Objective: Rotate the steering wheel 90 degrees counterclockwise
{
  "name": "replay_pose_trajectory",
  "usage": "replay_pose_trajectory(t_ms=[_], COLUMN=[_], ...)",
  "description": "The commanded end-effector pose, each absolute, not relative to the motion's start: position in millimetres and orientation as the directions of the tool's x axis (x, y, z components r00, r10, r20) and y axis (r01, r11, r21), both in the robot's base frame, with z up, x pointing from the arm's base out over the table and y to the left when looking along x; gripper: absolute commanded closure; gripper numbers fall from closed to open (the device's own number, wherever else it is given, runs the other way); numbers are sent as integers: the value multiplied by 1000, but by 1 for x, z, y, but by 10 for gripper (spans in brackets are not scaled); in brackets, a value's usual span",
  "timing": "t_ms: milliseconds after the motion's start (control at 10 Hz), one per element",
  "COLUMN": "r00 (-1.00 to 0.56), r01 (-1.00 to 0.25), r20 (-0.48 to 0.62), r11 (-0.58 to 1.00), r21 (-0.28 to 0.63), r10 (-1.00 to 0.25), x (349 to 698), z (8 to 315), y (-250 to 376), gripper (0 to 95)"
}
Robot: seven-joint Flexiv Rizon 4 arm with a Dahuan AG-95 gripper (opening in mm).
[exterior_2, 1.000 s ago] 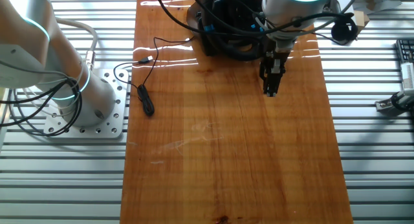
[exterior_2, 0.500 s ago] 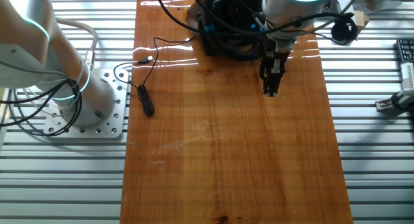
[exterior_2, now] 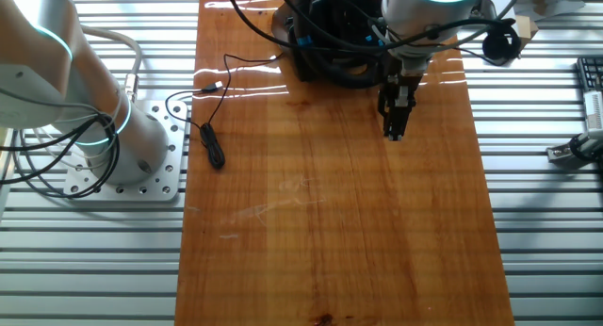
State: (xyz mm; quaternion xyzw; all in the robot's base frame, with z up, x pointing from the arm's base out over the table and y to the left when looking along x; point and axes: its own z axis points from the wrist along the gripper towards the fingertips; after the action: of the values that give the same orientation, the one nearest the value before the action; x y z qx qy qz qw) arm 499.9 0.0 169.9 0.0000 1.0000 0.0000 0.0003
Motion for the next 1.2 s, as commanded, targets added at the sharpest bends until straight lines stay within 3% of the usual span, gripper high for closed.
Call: replay_pose_trajectory(t_ms=[100, 1200], r00=[-1000, -1000], r01=[-9, 8], r20=[4, 17], r11=[1000, 1000], r21=[-15, -19], r10=[-8, 8], x=[500, 513], z=[170, 181], y=[0, 7], gripper=[950, 950])
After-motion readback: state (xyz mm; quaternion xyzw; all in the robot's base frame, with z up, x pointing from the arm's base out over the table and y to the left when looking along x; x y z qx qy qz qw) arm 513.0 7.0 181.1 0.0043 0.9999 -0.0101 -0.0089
